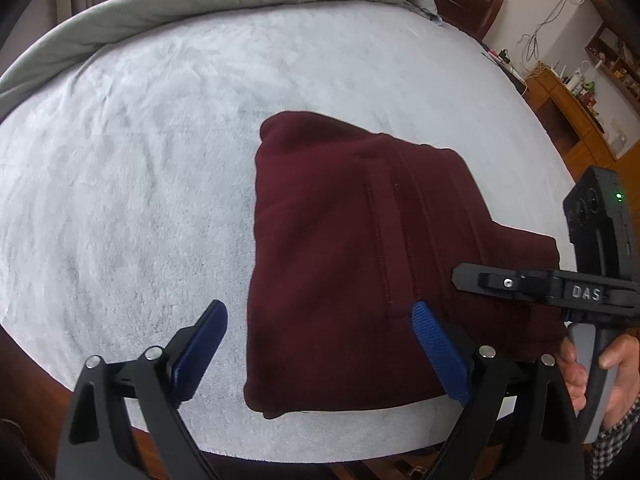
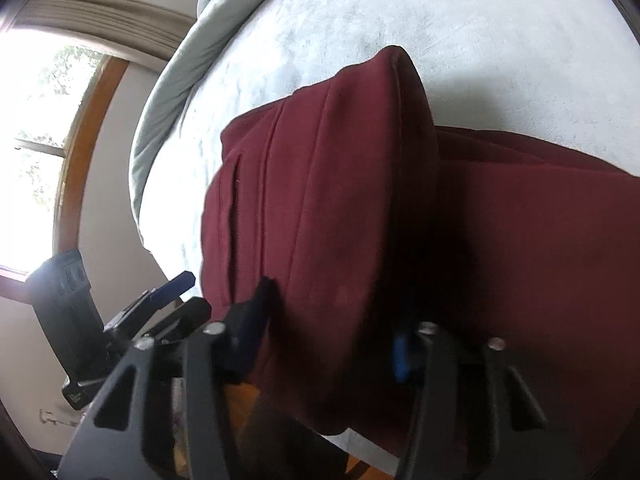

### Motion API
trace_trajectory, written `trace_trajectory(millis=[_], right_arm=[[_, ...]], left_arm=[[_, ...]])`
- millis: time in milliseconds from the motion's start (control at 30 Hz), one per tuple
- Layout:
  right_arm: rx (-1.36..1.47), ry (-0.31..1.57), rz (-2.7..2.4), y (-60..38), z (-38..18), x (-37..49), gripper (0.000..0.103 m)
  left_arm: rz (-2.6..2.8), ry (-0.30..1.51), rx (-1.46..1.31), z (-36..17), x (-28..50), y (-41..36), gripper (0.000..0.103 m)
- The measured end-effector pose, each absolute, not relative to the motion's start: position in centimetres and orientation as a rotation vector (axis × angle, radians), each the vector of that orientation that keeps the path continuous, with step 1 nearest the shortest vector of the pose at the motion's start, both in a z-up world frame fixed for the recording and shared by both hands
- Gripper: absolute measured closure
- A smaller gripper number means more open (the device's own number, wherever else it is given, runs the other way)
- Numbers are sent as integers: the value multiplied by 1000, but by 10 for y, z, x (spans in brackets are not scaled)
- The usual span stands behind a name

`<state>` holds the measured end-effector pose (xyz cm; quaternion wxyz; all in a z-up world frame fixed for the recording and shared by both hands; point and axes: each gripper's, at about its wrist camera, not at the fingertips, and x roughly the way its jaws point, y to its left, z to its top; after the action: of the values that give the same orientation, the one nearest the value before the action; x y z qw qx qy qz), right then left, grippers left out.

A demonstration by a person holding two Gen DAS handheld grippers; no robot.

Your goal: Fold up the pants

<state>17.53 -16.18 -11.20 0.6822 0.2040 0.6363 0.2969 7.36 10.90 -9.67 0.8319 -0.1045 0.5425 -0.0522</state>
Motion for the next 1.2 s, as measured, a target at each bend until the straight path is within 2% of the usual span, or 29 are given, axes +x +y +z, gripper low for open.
trace_trajectory(millis=[33,133,467,600,733,933,1000,1033,1133,1200], right_arm=[[483,1417,691,-166,-109,175,71],[518,1378,741,-170,-95,173,75],[516,1243,690,-249,-30,152,76],[513,1222,637,-285,-22,143,76],[498,1235,554,-314,-33,134,76],[459,1336,442,-325,-91,121,76],[467,1339,441,-324,-100,118,73],[467,1338,445,-324,-100,119,68],[470,1322,450,-330,-88,122,37],[487,1286,458,-334,-76,130,34]], left_arm=[[-113,1144,-218,-95,74,108,9],[-120,1130,-209,-91,74,105,8],[-168,1098,-198,-77,74,82,8],[-201,1092,-173,-72,75,62,8],[-235,1083,-147,-68,74,43,8],[-282,1078,-102,-66,74,18,7],[-279,1095,-94,-73,77,14,7],[-278,1106,-96,-76,78,12,7],[-269,1142,-100,-87,80,11,7],[-261,1155,-103,-92,82,11,7]])
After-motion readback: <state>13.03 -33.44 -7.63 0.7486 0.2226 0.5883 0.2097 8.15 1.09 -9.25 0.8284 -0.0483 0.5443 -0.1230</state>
